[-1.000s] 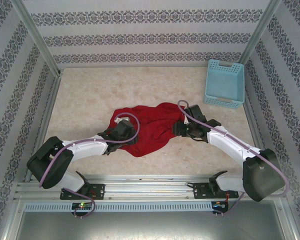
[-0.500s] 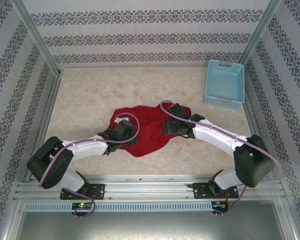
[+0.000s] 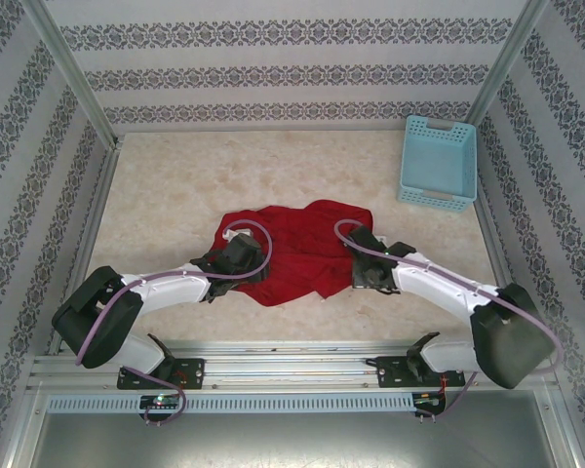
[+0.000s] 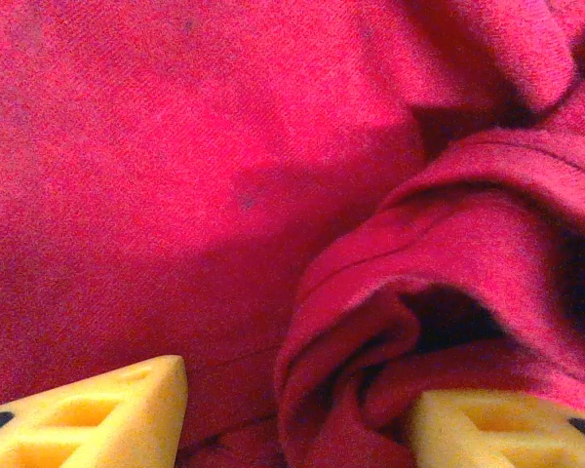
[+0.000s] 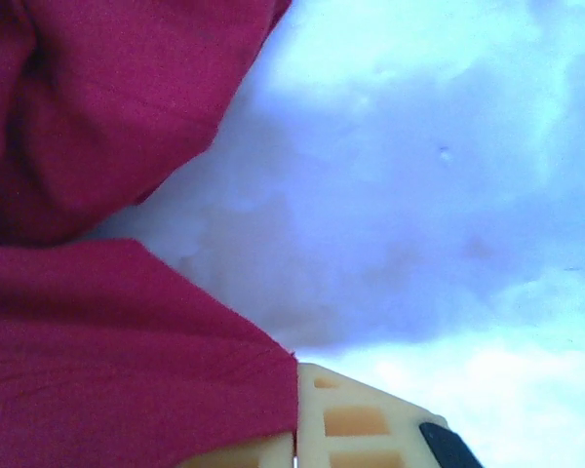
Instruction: Fold the inside-out t-shirt
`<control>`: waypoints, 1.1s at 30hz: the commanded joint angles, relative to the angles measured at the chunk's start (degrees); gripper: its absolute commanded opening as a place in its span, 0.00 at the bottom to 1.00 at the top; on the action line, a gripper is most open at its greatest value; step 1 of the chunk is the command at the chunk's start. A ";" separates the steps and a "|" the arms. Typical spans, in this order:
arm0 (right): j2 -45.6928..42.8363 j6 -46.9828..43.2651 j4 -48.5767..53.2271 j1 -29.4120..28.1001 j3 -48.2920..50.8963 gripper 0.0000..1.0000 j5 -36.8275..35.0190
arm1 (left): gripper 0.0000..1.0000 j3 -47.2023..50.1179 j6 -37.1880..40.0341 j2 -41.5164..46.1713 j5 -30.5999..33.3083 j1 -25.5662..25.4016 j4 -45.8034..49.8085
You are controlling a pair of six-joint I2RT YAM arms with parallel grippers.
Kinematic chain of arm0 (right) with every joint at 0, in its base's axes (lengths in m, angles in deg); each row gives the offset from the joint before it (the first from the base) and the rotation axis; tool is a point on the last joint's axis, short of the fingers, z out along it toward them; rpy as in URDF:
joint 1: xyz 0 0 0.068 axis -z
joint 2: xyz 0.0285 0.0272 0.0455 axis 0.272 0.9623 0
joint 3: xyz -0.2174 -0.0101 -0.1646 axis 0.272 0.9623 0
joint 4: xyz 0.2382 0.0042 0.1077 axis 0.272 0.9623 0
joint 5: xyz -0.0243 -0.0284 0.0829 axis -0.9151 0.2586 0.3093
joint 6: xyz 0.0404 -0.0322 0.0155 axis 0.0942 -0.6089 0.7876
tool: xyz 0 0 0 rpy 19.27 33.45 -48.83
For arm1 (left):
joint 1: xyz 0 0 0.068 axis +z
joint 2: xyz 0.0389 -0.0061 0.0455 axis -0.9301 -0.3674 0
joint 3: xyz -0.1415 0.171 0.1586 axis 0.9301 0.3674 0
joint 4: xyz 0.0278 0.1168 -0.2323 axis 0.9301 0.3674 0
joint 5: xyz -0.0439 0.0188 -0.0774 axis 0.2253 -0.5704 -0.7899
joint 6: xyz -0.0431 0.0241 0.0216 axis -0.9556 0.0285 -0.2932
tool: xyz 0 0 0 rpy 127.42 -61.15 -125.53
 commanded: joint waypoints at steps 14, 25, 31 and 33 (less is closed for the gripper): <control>-3.48 -5.74 -10.00 -3.55 -3.01 0.88 7.04 | 0.78 -5.48 7.37 16.67 1.61 2.99 15.10; 8.59 -4.51 -12.25 -3.94 -4.92 0.57 3.70 | 0.82 -13.67 9.84 1.31 -16.22 7.59 9.10; 9.03 -4.42 -12.95 -2.36 -4.15 0.15 3.32 | 0.59 -18.83 9.77 -8.86 -20.99 6.44 7.92; 9.62 -5.21 -14.10 -2.14 -4.86 0.11 4.22 | 0.46 -19.78 9.77 -10.80 -21.19 6.44 8.68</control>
